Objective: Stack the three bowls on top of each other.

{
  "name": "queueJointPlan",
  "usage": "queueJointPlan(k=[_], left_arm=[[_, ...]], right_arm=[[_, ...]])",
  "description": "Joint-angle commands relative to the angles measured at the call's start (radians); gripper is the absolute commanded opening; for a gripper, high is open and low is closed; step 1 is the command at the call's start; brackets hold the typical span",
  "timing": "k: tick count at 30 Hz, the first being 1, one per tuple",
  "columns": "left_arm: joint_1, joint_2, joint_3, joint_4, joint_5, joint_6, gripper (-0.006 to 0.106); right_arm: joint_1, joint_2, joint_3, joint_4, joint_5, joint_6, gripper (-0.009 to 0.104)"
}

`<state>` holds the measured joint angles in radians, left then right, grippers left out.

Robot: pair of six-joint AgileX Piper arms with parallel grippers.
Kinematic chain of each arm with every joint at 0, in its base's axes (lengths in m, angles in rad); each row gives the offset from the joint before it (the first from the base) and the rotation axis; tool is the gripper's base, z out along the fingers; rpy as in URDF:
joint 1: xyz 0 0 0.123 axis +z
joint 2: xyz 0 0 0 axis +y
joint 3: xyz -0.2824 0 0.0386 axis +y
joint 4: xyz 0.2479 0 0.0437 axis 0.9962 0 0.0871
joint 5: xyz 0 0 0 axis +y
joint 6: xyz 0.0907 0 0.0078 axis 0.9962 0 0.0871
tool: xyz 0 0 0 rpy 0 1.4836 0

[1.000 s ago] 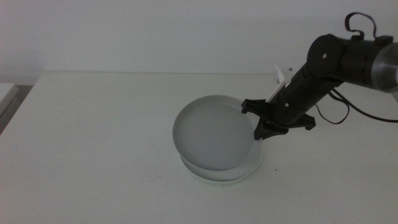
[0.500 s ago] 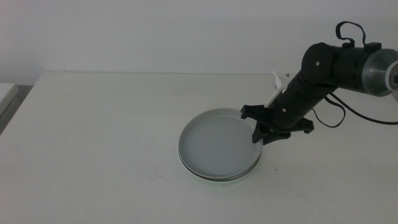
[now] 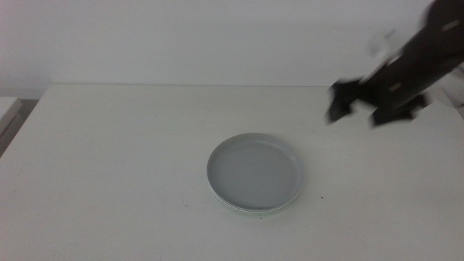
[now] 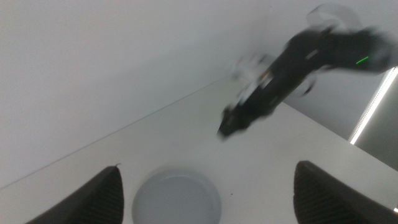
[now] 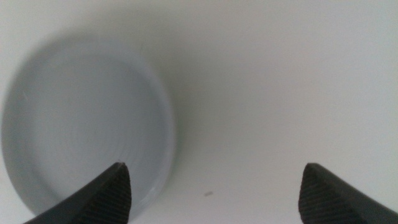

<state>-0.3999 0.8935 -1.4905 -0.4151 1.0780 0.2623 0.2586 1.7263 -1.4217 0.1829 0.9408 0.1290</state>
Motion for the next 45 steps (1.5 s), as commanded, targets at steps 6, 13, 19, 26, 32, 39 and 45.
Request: queueJointPlan(k=[6, 13, 19, 26, 32, 39, 45], left_arm=[[0.0, -0.003, 0.003, -0.001, -0.012, -0.004, 0.094], [0.0, -0.003, 0.003, -0.001, -0.014, -0.004, 0.094], [0.0, -0.003, 0.003, -0.001, -0.014, -0.004, 0.094], [0.0, -0.003, 0.003, -0.001, -0.014, -0.004, 0.094], [0.0, -0.003, 0.003, 0.022, -0.018, -0.002, 0.094], [0.033, -0.061, 0.099, 0.237, -0.17, -0.002, 0.094], [0.195, -0.165, 0.334, 0.415, -0.331, -0.189, 0.094]], right_arm=[[-0.119, -0.347, 0.01, -0.093, 0.054, -0.065, 0.093], [-0.109, -0.704, 0.276, -0.128, -0.202, -0.07, 0.093], [-0.109, -0.786, 0.333, -0.191, -0.251, -0.067, 0.093], [-0.109, -0.784, 0.333, -0.173, -0.255, -0.066, 0.093], [-0.109, -0.784, 0.333, -0.173, -0.255, -0.066, 0.093], [-0.109, -0.784, 0.333, -0.173, -0.255, -0.066, 0.093], [-0.109, -0.784, 0.333, -0.175, -0.255, -0.066, 0.093]])
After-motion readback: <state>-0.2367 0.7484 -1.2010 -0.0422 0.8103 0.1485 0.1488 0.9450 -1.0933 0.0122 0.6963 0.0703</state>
